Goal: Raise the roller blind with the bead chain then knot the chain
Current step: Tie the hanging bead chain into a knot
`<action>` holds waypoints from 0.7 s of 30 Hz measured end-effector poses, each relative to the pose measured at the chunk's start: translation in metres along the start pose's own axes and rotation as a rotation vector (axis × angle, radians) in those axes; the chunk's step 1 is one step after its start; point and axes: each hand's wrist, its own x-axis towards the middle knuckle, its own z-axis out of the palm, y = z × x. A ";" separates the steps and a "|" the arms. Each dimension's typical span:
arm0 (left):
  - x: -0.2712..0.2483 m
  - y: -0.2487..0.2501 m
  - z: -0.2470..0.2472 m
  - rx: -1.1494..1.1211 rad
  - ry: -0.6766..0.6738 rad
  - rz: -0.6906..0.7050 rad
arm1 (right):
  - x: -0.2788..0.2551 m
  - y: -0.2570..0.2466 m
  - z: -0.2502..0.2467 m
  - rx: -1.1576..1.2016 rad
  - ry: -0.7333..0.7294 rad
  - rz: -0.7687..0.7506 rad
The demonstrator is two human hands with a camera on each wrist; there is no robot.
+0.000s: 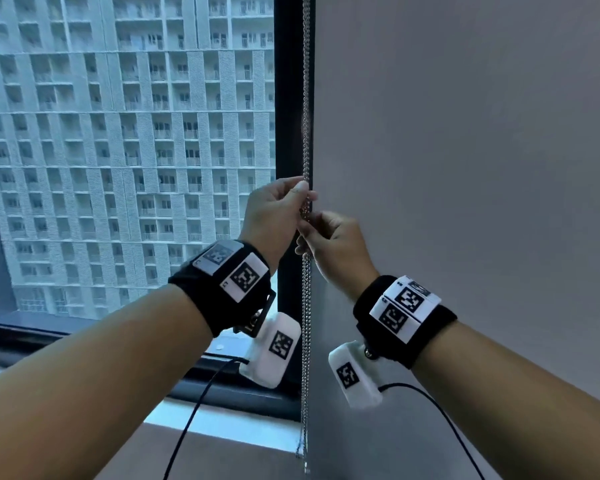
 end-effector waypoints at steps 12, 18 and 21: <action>-0.012 0.011 -0.017 -0.121 -0.108 -0.013 | -0.008 -0.017 -0.022 0.101 -0.153 0.436; -0.015 0.017 -0.021 -0.047 -0.162 0.018 | 0.010 -0.046 -0.024 0.206 -0.134 0.459; -0.015 0.019 -0.022 -0.019 -0.176 0.026 | 0.021 -0.061 -0.023 0.238 -0.135 0.438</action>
